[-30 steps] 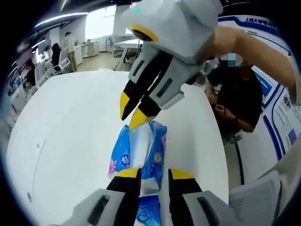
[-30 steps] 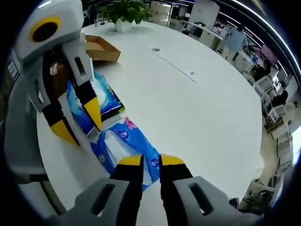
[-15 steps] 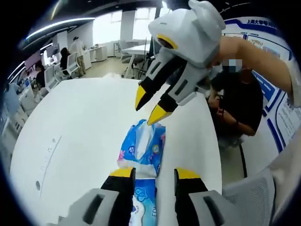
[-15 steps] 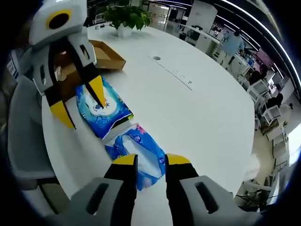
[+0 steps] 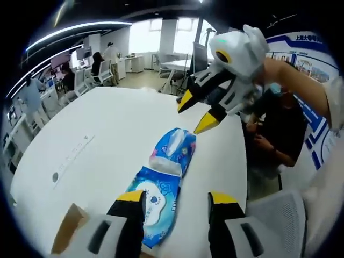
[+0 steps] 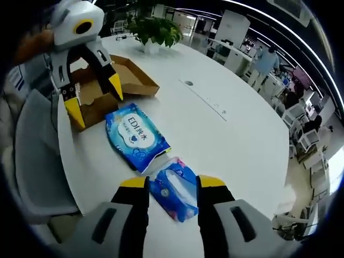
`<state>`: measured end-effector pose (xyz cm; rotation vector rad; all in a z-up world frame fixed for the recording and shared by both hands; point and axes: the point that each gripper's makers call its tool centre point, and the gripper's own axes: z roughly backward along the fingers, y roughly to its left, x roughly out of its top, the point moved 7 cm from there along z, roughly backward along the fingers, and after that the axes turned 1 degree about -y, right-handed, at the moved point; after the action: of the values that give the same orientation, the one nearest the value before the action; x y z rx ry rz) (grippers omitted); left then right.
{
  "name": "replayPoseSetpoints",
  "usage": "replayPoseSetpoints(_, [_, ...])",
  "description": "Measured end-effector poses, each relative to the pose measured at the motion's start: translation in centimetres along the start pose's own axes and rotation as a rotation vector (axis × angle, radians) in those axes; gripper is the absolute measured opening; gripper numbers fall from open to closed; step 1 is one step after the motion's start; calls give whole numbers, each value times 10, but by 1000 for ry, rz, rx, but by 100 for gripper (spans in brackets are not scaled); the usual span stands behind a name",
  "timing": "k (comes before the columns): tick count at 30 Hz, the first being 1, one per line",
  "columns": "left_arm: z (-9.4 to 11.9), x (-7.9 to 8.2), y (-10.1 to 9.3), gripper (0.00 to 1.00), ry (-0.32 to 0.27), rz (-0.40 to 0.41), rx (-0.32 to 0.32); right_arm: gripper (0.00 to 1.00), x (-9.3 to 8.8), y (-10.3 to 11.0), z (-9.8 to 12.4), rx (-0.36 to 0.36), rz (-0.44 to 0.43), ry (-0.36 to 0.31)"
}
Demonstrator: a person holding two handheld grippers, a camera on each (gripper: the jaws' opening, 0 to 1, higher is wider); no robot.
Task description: Operate the shoe box by opening the lid, removing the specified soft item, and placing it in the target area until the item is outside and the box remains undamaged.
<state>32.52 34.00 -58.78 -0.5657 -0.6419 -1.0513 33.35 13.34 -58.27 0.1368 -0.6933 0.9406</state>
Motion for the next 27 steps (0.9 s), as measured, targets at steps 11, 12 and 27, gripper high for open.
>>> replayPoseSetpoints(11, [63, -36, 19, 52, -46, 63, 110, 41, 17, 28, 7, 47, 5, -38])
replayPoseSetpoints(12, [68, -38, 21, 52, -53, 67, 118, 42, 19, 31, 6, 53, 3, -44])
replayPoseSetpoints(27, [143, -87, 44, 55, -71, 124, 267, 49, 41, 65, -5, 116, 102, -37])
